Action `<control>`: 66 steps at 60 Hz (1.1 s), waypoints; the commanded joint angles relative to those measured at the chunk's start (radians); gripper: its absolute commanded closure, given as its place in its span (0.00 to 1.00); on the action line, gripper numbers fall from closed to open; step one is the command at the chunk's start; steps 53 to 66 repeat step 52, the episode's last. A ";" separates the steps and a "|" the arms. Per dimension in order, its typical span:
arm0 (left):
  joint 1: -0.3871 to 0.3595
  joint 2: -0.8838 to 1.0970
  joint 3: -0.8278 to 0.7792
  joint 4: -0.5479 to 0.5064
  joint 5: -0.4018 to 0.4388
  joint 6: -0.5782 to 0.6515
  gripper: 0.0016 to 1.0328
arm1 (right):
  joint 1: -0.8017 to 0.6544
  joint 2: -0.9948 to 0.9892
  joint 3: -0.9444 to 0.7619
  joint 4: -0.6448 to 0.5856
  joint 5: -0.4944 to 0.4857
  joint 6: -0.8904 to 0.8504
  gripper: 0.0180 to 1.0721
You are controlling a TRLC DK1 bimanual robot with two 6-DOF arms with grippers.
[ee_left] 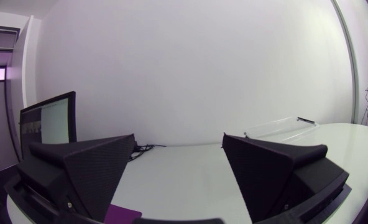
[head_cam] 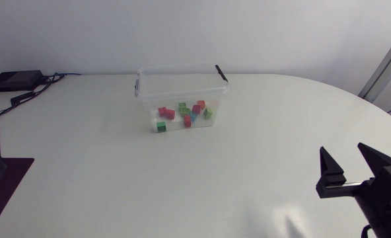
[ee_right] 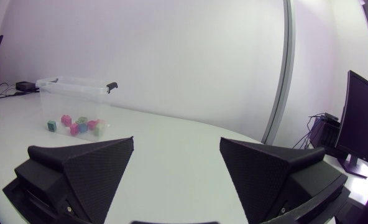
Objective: Place the duplo bricks in the container
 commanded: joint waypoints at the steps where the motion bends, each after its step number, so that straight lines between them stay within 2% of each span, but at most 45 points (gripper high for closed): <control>1: 0.011 -0.010 -0.056 0.038 0.028 -0.035 0.04 | 0.004 -0.007 -0.020 0.015 -0.005 0.030 0.05; 42: 0.050 0.002 -0.400 0.276 0.276 -0.175 0.04 | 0.028 -0.002 -0.020 0.018 0.004 0.159 0.05; 66: 0.050 0.002 -0.401 0.276 0.276 -0.175 0.04 | 0.028 -0.002 -0.020 0.018 0.004 0.159 0.05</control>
